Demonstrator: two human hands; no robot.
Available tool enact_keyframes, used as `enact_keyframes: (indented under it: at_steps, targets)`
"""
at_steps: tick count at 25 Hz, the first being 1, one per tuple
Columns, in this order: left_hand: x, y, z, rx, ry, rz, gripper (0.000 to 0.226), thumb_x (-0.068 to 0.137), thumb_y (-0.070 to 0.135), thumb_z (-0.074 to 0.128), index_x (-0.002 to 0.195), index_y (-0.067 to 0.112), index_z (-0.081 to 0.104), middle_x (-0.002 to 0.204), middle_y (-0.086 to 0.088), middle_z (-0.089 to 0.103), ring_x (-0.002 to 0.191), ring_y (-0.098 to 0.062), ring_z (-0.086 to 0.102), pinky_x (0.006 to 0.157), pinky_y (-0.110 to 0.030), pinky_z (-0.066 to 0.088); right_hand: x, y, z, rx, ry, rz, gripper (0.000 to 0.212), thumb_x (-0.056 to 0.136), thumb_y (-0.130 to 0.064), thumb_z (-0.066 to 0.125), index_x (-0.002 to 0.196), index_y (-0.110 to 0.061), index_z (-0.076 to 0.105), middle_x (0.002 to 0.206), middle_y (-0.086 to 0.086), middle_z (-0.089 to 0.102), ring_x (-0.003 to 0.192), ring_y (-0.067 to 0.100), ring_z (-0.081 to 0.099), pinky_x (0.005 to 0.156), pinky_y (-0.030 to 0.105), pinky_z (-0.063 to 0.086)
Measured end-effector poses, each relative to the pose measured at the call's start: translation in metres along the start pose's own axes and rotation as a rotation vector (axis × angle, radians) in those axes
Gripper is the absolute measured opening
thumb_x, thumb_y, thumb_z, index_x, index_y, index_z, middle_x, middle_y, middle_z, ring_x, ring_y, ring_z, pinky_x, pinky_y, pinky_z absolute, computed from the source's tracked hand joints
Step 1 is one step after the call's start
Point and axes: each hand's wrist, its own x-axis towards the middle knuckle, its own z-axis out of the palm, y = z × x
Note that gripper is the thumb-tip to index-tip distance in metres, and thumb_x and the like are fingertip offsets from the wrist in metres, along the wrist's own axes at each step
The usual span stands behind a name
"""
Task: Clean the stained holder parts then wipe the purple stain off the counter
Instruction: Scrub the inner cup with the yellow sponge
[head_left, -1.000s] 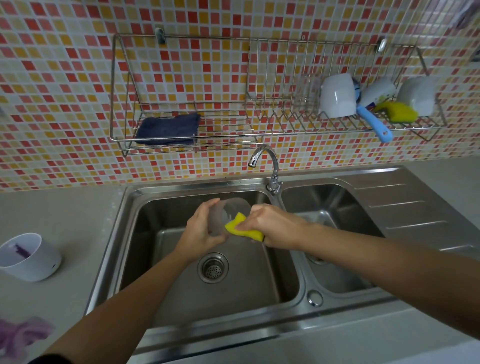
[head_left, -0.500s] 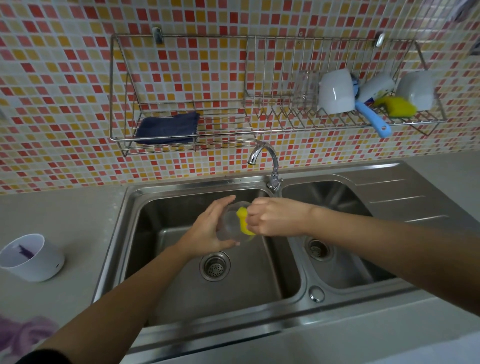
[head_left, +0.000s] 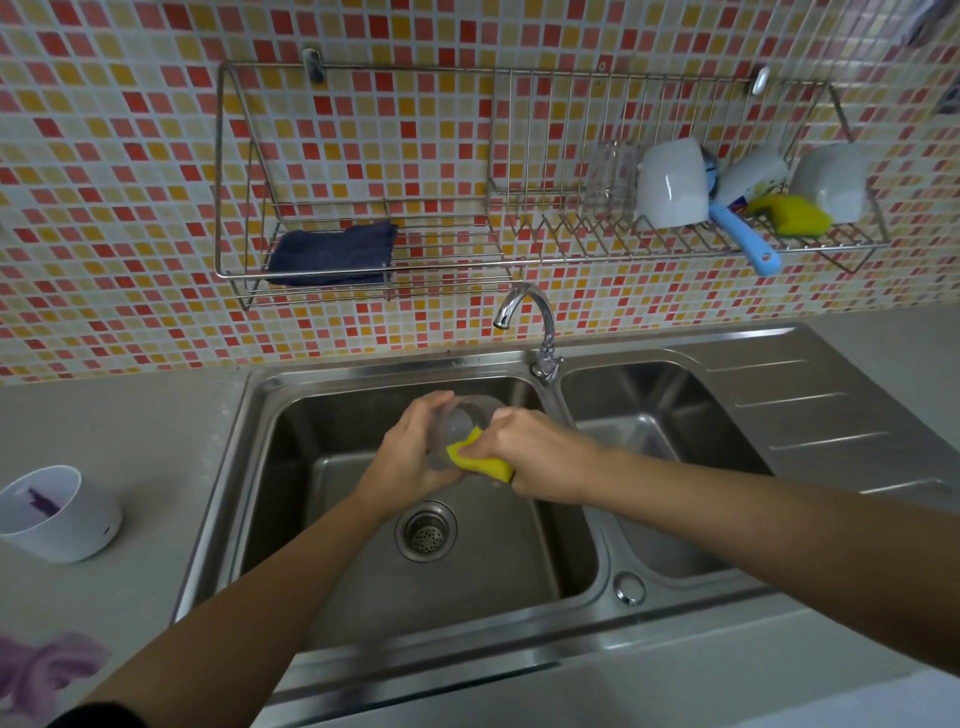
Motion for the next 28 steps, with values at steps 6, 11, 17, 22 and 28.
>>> enact_keyframes:
  at_steps: [6,11,17,22,28]
  targets:
    - [0.0,0.004,-0.002,-0.127,-0.034,-0.065,0.096,0.058,0.02,0.088,0.137,0.019,0.034,0.132,0.003,0.039,0.117,-0.007,0.049,0.086,-0.017,0.052,-0.003,0.022,-0.003,-0.484,0.163,-0.242,0.022,0.066,-0.015,0.075,0.082,-0.027,0.067,0.074,-0.011,0.068,0.071,0.014,0.057,0.067,0.026,0.045]
    - [0.003,-0.001,-0.003,0.012,-0.049,0.041,0.091,0.059,0.021,0.087,0.136,0.016,0.039,0.13,0.007,0.043,0.117,-0.001,0.045,0.094,-0.025,0.048,0.002,0.024,-0.003,-0.492,0.182,-0.364,0.015,0.071,-0.012,0.072,0.078,-0.024,0.066,0.073,-0.009,0.067,0.074,0.016,0.056,0.068,0.028,0.045]
    - [0.001,-0.002,-0.001,0.03,0.069,-0.083,0.087,0.062,0.02,0.085,0.135,0.011,0.039,0.132,-0.002,0.046,0.119,-0.009,0.044,0.099,-0.024,0.041,0.002,0.001,0.004,0.627,0.261,0.34,0.035,0.069,0.0,0.065,0.098,-0.018,0.072,0.086,0.001,0.073,0.079,0.015,0.063,0.069,0.025,0.046]
    - [-0.002,-0.008,-0.009,0.067,0.098,-0.191,0.089,0.064,0.024,0.084,0.137,0.014,0.036,0.135,-0.003,0.043,0.115,-0.003,0.038,0.097,-0.019,0.034,0.024,0.009,-0.035,0.691,0.703,0.525,0.032,0.079,-0.01,0.066,0.11,-0.017,0.064,0.092,0.006,0.071,0.084,0.021,0.063,0.075,0.031,0.051]
    - [0.013,-0.002,-0.021,-0.018,0.168,-0.182,0.09,0.062,0.028,0.084,0.137,0.022,0.035,0.135,0.004,0.043,0.12,-0.004,0.042,0.101,-0.022,0.037,0.098,0.041,-0.097,0.632,0.925,0.484,0.048,0.085,-0.031,0.064,0.129,-0.02,0.048,0.123,0.012,0.042,0.113,0.018,0.038,0.089,0.013,0.028]
